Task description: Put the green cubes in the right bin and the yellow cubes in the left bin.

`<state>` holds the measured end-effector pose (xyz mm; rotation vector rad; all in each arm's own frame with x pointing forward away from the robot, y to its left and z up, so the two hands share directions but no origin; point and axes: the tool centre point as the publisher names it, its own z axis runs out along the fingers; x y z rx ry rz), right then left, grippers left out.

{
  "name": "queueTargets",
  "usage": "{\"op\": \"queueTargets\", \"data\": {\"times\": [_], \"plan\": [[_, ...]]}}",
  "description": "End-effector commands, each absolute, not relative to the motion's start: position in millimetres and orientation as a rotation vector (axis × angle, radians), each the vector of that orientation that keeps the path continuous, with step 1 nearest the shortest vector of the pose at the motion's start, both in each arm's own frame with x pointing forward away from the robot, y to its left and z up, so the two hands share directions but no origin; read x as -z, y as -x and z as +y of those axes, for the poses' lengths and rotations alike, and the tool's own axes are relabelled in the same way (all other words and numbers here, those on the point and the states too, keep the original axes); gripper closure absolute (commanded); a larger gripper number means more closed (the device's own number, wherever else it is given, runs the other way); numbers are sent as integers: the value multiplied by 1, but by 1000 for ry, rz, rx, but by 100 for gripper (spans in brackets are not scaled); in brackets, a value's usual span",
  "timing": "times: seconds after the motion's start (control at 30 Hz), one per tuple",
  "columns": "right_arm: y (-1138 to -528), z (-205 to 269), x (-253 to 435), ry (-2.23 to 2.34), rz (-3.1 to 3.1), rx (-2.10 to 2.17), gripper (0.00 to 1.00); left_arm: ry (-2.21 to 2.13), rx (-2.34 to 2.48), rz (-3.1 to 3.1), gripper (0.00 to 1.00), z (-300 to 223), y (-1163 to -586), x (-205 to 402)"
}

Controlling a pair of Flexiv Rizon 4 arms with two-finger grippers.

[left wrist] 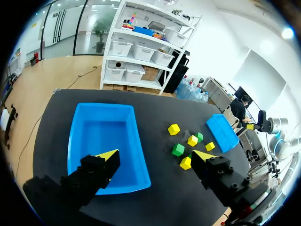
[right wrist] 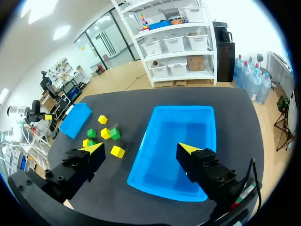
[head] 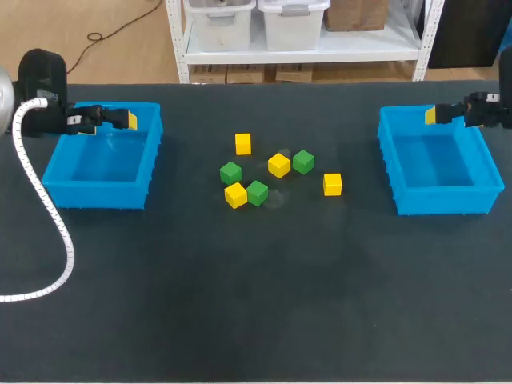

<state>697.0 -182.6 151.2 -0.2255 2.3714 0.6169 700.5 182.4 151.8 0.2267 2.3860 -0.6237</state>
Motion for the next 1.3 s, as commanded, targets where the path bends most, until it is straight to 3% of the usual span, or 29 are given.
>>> {"op": "queueTargets", "data": {"times": [0.03,0.43,0.8,1.3], "plan": [[-717,-176,-160,269,2395,-588,0,-231,634,2377,0,184,-700,-150],[-785,-117,-183,575,2465,-493,0,-231,634,2377,0,184,-700,-150],[-825,-48,-156,863,2566,-431,0,-231,634,2377,0,184,-700,-150],[-819,21,-95,1055,2671,-365,0,-231,634,2377,0,184,-700,-150]]}}
